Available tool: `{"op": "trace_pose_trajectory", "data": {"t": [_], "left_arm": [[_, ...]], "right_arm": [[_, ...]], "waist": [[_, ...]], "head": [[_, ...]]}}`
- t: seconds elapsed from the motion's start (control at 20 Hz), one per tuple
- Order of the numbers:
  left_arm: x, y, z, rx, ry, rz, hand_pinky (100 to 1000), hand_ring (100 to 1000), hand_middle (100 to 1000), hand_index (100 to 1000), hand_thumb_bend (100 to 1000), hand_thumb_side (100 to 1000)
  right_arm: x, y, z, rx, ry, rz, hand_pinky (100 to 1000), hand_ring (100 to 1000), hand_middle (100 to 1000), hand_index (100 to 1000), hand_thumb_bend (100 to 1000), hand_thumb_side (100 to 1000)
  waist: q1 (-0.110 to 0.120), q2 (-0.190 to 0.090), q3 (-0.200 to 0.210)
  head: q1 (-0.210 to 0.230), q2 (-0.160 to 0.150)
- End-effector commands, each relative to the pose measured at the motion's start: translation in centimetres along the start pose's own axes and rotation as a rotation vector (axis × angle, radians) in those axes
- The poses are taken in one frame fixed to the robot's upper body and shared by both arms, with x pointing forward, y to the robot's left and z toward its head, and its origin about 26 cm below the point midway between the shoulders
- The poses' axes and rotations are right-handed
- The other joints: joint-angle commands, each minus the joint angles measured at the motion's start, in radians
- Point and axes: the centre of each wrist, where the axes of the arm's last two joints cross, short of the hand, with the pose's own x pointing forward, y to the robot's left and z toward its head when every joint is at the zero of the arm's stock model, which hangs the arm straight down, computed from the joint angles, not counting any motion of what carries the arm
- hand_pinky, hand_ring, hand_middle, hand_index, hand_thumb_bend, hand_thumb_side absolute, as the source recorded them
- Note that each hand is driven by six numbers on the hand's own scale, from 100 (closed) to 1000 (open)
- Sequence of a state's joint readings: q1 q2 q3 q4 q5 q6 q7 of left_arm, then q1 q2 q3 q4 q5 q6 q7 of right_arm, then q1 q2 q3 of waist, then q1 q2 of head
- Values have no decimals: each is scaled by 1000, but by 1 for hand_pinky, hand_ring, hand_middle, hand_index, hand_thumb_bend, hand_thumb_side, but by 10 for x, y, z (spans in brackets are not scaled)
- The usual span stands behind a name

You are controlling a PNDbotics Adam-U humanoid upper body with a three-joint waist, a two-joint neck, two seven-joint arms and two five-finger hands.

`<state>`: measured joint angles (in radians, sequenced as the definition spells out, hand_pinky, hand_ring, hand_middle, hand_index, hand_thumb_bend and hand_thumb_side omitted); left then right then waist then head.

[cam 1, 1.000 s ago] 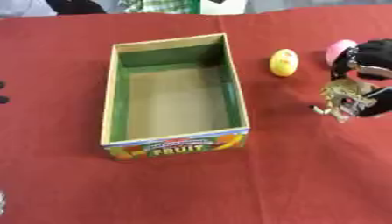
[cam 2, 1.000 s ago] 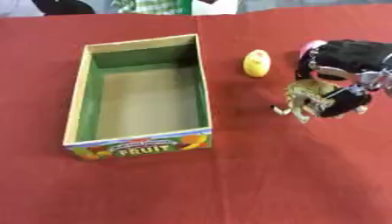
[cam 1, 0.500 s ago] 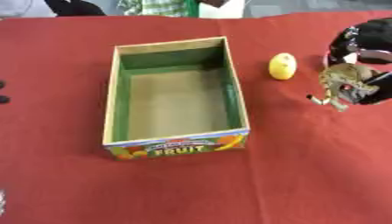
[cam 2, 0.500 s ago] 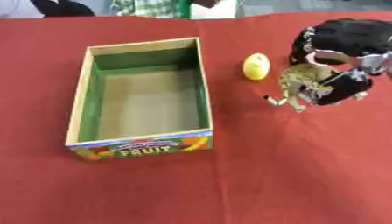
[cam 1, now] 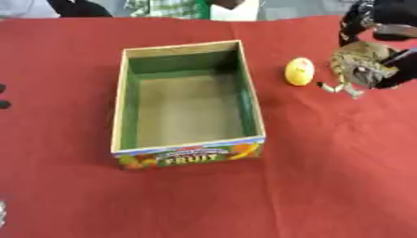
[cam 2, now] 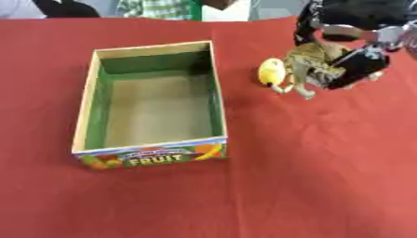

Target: Pick up objects on the table and place them in the box.

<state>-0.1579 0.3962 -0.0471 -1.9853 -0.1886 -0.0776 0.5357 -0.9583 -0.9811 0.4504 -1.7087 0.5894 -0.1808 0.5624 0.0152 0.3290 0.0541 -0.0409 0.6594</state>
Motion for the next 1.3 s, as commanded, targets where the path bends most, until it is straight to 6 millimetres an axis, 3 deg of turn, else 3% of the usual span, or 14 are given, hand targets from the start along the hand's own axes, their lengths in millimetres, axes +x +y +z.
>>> {"op": "trace_pose_trajectory", "data": {"t": [0.05,0.4,0.85,1.3], "left_arm": [[5,3,-5,-7,-29,-5,505,612,670,723,100,851],[5,2,-5,-11,-30,4,504,613,670,722,100,851],[9,-4,-8,-16,-41,34,504,614,670,722,100,852],[13,-9,-12,-19,-53,66,503,614,670,721,100,852]], "right_arm": [[-2,-16,-10,-22,-3,28,673,715,441,520,100,360],[8,-43,-49,-69,-80,48,676,717,440,523,100,354],[27,-61,-96,-87,-153,49,680,720,441,526,100,350],[39,-41,-136,-54,-170,8,685,720,437,529,100,349]], "waist": [[-2,-24,-1],[-2,-22,10],[2,-14,38],[3,6,84]], "head": [[-5,3],[-19,-3],[-52,-23],[-79,-45]]}}
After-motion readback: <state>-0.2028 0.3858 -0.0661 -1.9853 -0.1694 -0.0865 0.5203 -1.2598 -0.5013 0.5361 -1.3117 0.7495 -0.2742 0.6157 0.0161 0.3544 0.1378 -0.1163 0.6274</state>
